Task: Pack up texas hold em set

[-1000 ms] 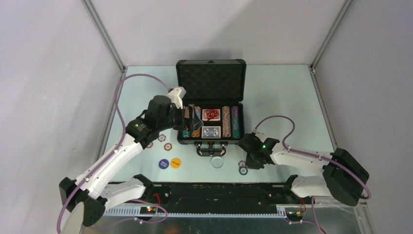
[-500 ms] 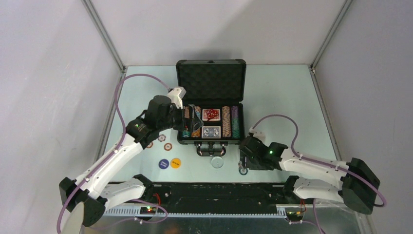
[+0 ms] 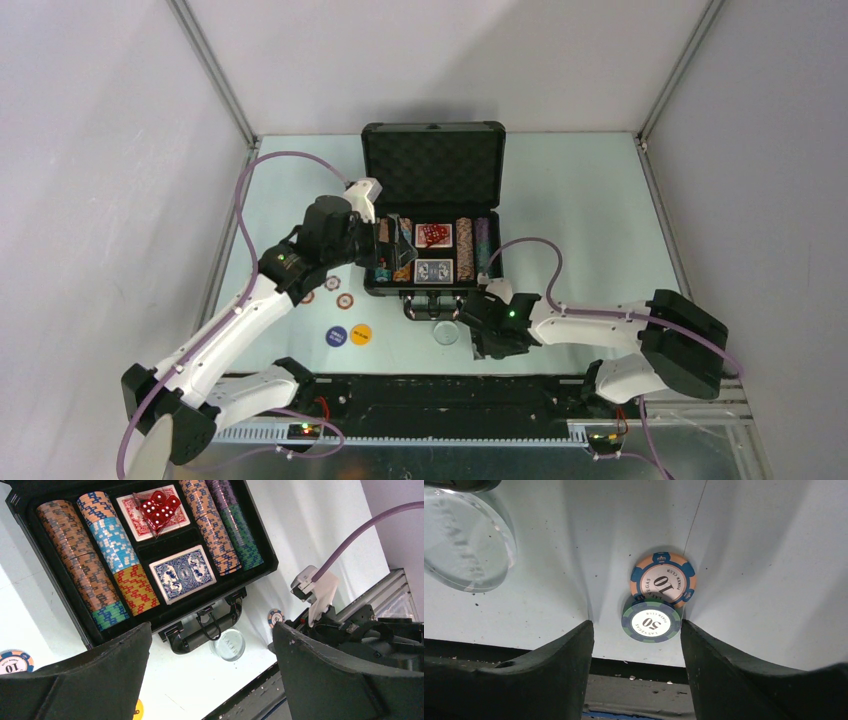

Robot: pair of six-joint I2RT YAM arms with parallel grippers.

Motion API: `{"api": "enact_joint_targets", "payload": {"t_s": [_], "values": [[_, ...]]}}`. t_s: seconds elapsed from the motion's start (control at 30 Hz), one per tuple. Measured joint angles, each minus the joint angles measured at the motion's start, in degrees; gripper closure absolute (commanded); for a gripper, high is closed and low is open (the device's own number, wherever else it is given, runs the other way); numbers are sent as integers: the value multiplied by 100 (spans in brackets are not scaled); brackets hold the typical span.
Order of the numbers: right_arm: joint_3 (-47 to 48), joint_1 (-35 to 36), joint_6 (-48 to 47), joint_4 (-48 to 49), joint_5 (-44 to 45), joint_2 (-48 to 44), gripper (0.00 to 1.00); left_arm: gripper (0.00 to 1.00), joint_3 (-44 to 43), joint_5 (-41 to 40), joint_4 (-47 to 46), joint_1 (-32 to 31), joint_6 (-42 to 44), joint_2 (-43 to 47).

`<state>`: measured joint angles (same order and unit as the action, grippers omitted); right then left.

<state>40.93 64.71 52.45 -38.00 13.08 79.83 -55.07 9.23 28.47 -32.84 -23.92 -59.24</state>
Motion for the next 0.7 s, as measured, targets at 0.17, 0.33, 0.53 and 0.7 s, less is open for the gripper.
{"api": "enact_joint_targets", "payload": {"t_s": [0.17,0.33,0.53,0.7], "values": [[15,-9,50,-50,26,26,35,5,0,0,0,0,0,0],[42,-50,157,-140,103,70,40,5,0,2,0,2,0,0],[68,-125,284,-199,107,98,50,5,0,2,0,2,0,0],[66,-153,308,-201,103,98,57,5,0,2,0,2,0,0]]}}
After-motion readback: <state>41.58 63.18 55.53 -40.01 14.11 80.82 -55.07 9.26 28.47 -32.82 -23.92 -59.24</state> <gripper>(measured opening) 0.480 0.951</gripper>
